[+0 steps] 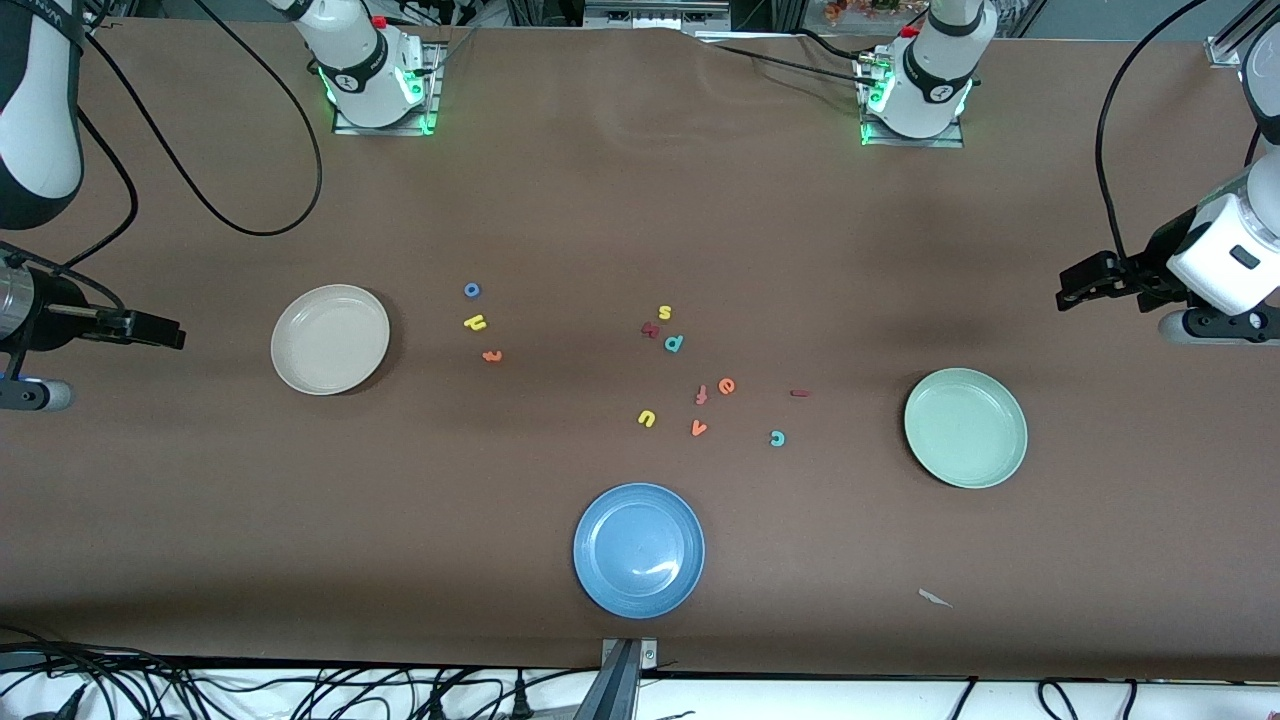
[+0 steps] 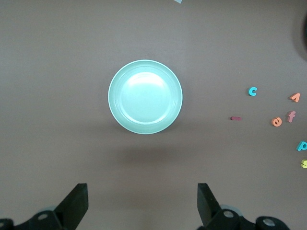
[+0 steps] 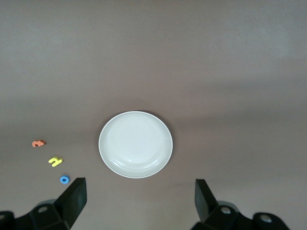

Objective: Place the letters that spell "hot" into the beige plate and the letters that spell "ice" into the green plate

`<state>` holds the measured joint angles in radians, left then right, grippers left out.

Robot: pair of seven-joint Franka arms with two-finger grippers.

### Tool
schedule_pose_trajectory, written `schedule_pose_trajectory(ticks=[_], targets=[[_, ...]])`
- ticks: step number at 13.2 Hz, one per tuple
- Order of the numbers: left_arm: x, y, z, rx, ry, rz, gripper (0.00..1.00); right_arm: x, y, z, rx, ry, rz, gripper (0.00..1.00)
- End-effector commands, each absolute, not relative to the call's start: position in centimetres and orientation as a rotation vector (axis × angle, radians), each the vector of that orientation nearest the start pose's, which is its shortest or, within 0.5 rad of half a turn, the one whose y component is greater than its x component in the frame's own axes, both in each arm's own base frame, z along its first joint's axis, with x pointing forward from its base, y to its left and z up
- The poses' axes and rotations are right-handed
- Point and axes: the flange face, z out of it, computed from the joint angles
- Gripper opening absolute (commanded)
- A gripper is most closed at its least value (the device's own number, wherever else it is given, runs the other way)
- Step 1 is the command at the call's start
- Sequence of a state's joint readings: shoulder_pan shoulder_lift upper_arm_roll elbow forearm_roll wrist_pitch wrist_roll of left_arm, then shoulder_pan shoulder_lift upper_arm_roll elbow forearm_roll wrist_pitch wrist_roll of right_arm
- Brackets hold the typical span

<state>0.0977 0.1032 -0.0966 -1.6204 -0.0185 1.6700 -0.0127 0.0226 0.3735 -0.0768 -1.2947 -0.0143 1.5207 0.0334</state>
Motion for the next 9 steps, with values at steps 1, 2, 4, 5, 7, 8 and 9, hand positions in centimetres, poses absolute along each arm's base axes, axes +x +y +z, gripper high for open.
schedule_pose_trajectory(ticks=[1,2,4,5,7,8,9], targets=[[59.15,0.03,55.44,-3.150,0.012,0.072,1.00,64.67,-2.66,52.95,-3.163,0.154,0.225,1.00],[59.15,0.03,55.44,-3.150,0.014,0.072,1.00,64.68,-2.68,53.02,-3.165,0.152,0.223,1.00],[59.11,0.02,55.46,-3.150,0.012,0.072,1.00,64.68,-2.68,53.02,-3.165,0.154,0.223,1.00],[59.15,0.03,55.44,-3.150,0.012,0.072,1.00,64.68,-2.68,53.02,-3.165,0.152,0.223,1.00],[59.21,0.04,55.61,-3.149,0.014,0.062,1.00,64.64,-2.65,53.05,-3.162,0.171,0.222,1.00],[59.21,0.03,55.61,-3.151,0.014,0.062,1.00,64.64,-2.65,53.05,-3.162,0.169,0.222,1.00],[59.20,0.03,55.54,-3.151,0.012,0.064,1.00,64.64,-2.65,53.05,-3.162,0.169,0.222,1.00]])
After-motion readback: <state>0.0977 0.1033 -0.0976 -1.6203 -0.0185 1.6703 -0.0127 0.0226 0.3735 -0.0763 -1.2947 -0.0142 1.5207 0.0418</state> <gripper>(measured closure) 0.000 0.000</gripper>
